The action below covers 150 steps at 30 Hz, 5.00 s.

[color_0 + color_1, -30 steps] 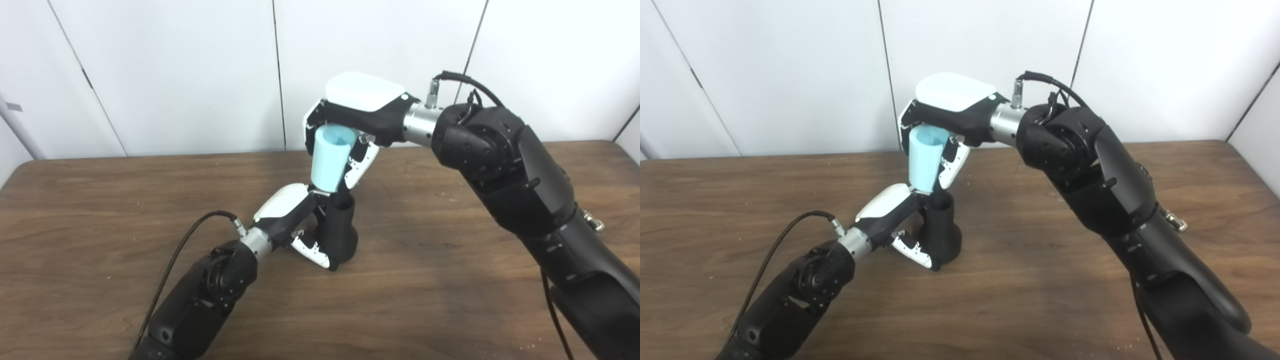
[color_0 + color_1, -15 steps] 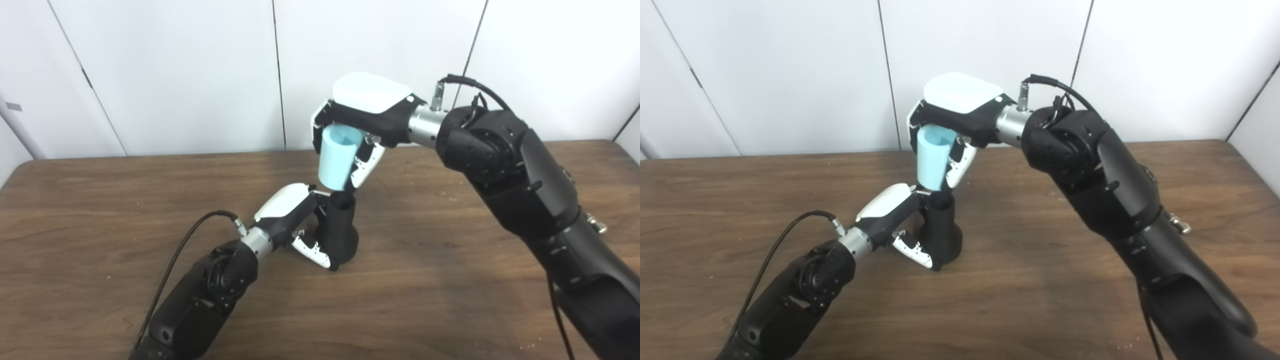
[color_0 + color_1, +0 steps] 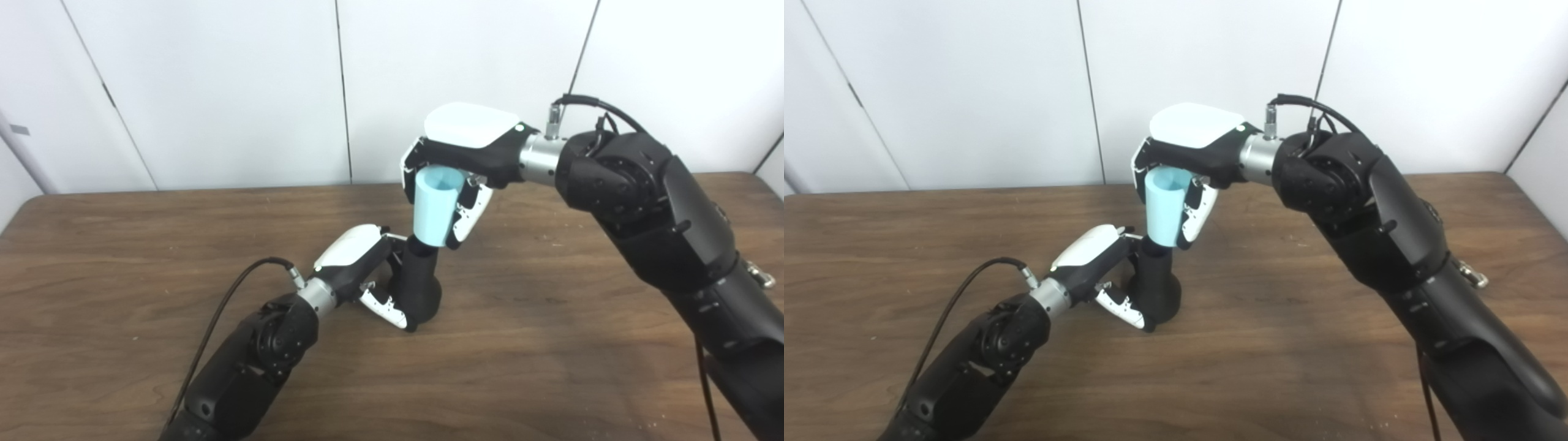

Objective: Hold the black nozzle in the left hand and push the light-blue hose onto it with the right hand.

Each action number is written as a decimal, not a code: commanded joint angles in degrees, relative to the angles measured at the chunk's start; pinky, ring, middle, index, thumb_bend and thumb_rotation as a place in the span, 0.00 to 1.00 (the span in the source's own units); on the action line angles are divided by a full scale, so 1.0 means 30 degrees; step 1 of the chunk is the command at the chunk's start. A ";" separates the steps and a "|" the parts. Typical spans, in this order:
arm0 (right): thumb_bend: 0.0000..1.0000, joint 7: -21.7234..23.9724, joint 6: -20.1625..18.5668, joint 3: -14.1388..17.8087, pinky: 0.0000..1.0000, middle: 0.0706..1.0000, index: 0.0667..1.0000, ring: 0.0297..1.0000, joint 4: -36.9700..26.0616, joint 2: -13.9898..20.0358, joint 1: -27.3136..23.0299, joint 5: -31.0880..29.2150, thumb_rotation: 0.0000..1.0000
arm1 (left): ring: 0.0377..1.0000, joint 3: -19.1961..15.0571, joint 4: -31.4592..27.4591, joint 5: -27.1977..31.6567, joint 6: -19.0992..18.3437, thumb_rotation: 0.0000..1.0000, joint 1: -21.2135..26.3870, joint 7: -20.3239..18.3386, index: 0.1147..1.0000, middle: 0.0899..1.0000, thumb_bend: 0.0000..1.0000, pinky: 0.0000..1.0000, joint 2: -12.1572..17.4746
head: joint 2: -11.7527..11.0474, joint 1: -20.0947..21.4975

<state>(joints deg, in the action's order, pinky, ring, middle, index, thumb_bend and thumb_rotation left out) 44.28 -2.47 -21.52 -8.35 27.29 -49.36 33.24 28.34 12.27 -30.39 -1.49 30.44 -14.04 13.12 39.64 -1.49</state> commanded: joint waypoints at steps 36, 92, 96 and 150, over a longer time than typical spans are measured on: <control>0.50 -0.1061 -0.1092 -0.0204 0.37 0.45 0.45 0.43 -0.0197 -0.1159 0.0784 0.0763 0.00 | 0.60 0.0547 0.0015 -0.0045 -0.0445 0.00 -0.0575 -0.1445 0.44 0.39 0.52 1.00 -0.0139 | 0.0456 -0.0007; 0.50 -0.0754 -0.0764 -0.0026 0.44 0.45 0.43 0.42 -0.0229 -0.1447 -0.0502 0.1003 0.00 | 0.60 0.0633 -0.0040 0.0302 -0.0364 0.00 -0.0477 -0.1736 0.44 0.41 0.53 1.00 0.0059 | 0.0727 0.0163; 0.50 -0.0724 -0.1043 -0.0081 0.42 0.45 0.43 0.43 -0.0061 -0.1661 -0.0425 0.1030 0.00 | 0.60 0.0663 -0.0063 0.0262 -0.0452 0.00 -0.0457 -0.1784 0.44 0.40 0.53 1.00 0.0004 | 0.0727 0.0163; 0.50 -0.0303 0.0000 -0.1607 0.39 0.46 0.44 0.43 -0.0964 -0.0776 0.1518 0.1328 0.00 | 0.60 0.0437 -0.0102 0.0497 -0.0370 0.00 -0.0351 -0.2051 0.42 0.43 0.53 1.00 0.0138 | 0.1326 0.0243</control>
<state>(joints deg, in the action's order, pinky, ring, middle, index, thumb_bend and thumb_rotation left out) 42.27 -2.62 -25.10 -11.26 25.34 -45.66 37.07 28.35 10.66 -28.93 -1.92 30.26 -16.65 13.71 43.59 -0.70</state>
